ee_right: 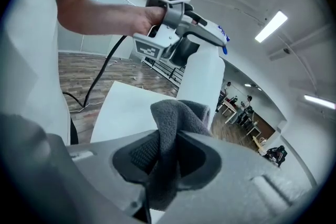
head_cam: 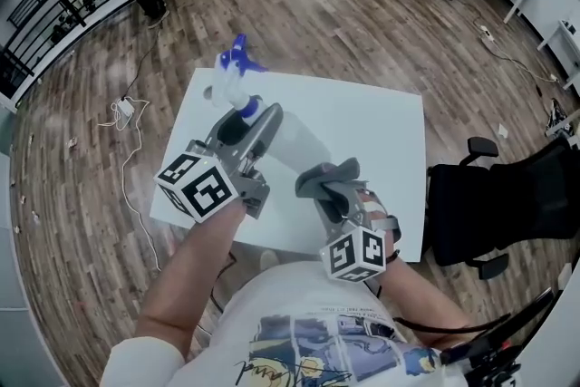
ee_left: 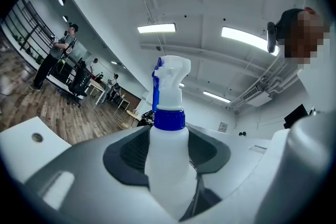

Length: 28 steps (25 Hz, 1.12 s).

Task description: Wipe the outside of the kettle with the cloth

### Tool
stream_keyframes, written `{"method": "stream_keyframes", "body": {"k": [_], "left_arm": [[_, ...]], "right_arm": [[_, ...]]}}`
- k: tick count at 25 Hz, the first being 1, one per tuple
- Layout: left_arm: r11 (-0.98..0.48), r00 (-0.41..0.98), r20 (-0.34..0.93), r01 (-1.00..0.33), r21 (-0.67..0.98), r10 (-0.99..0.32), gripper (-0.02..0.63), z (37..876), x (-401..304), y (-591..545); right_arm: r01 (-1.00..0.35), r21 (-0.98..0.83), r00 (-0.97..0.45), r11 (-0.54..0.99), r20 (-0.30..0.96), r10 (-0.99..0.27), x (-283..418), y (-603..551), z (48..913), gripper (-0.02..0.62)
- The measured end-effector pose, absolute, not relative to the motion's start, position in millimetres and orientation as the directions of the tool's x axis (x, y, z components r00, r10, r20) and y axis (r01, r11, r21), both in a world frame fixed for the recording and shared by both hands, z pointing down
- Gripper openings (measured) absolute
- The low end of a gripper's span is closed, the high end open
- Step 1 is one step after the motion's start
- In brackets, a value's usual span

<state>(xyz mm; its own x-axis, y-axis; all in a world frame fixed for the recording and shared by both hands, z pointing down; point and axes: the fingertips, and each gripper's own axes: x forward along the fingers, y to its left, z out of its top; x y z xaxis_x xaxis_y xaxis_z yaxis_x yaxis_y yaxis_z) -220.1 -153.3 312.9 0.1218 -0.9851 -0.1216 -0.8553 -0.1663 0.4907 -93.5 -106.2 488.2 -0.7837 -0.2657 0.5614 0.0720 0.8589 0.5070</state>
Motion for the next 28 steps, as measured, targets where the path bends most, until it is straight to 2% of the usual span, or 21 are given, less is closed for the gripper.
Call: {"method": "stream_keyframes", "body": {"k": [5,10,16,23,28], "left_arm": [[-0.217,0.168,-0.144,-0.853,0.474,-0.975,0.21,310.5,-215.8,-153.4],[-0.244,0.217,-0.112,-0.862,0.445,-0.97,0.21,309.9,-216.3,-143.7],[-0.312,0.308,-0.082,-0.844,0.436,-0.948,0.21,314.7,-210.7,-129.7],[-0.435,0.447,-0.08,-0.792,0.429,-0.891,0.21,327.1,-178.2,-109.3],[-0.473,0.481,-0.099,-0.767,0.433,-0.871,0.21,333.8,-168.1,-95.0]], "right_arm": [[0.039,0.393,-0.777,0.919,0.59,-0.219,-72.6,-114.0,499.2,0.078],[-0.037,0.277,-0.789,0.96,0.582,-0.198,-53.1,-130.6,500.8,0.078],[-0.097,0.153,-0.879,0.983,0.449,-0.157,-75.3,-145.1,434.9,0.078],[0.008,0.07,-0.949,0.998,0.315,-0.015,-113.0,-125.7,371.7,0.078],[0.091,0.018,-0.943,0.996,0.323,0.08,-125.4,-102.7,377.0,0.078]]}}
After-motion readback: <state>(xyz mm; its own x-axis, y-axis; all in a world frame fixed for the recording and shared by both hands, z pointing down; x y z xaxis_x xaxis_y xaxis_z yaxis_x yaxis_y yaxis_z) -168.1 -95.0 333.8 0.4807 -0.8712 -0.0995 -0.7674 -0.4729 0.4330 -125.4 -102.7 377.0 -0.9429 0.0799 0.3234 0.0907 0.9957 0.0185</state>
